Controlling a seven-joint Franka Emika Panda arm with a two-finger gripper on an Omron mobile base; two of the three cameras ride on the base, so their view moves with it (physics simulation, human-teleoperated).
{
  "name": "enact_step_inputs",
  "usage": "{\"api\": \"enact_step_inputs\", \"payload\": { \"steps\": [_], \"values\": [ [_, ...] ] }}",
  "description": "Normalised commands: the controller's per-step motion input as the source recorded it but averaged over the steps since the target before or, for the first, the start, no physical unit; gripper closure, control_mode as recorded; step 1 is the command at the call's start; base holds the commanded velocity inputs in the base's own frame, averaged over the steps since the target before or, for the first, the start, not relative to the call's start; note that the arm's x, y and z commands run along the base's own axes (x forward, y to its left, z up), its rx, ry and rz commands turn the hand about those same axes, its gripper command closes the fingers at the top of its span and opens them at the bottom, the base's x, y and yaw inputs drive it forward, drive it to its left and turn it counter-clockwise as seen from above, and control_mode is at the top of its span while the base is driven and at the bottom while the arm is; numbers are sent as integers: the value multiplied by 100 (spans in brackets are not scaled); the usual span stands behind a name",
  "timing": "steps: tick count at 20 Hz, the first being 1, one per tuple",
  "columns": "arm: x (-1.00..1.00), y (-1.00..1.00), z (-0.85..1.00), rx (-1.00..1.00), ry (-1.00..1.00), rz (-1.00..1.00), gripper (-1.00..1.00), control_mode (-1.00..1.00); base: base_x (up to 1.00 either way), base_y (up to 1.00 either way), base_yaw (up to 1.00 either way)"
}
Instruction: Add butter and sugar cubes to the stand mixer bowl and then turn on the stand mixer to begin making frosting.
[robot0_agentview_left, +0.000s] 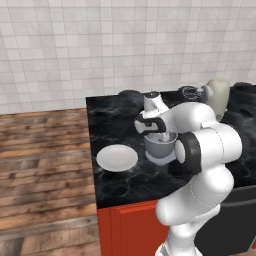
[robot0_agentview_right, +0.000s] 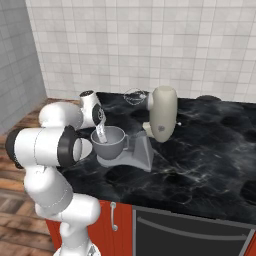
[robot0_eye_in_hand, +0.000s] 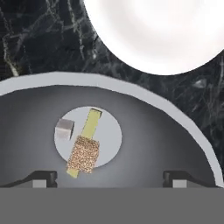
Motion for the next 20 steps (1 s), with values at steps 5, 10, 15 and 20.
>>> {"api": "enact_step_inputs", "payload": {
  "steps": [5, 10, 15, 20],
  "values": [
    [-77, 0, 92, 13, -22, 13, -100, -100, 0, 0, 0],
    [-71, 0, 100, 5, -22, 6, -100, -100, 0, 0, 0],
    [-76, -35, 93, 0, -1, 0, -100, -100, 0, 0, 0],
    [-59, -80, 97, 5, 0, 0, -100, -100, 0, 0, 0]
  ]
}}
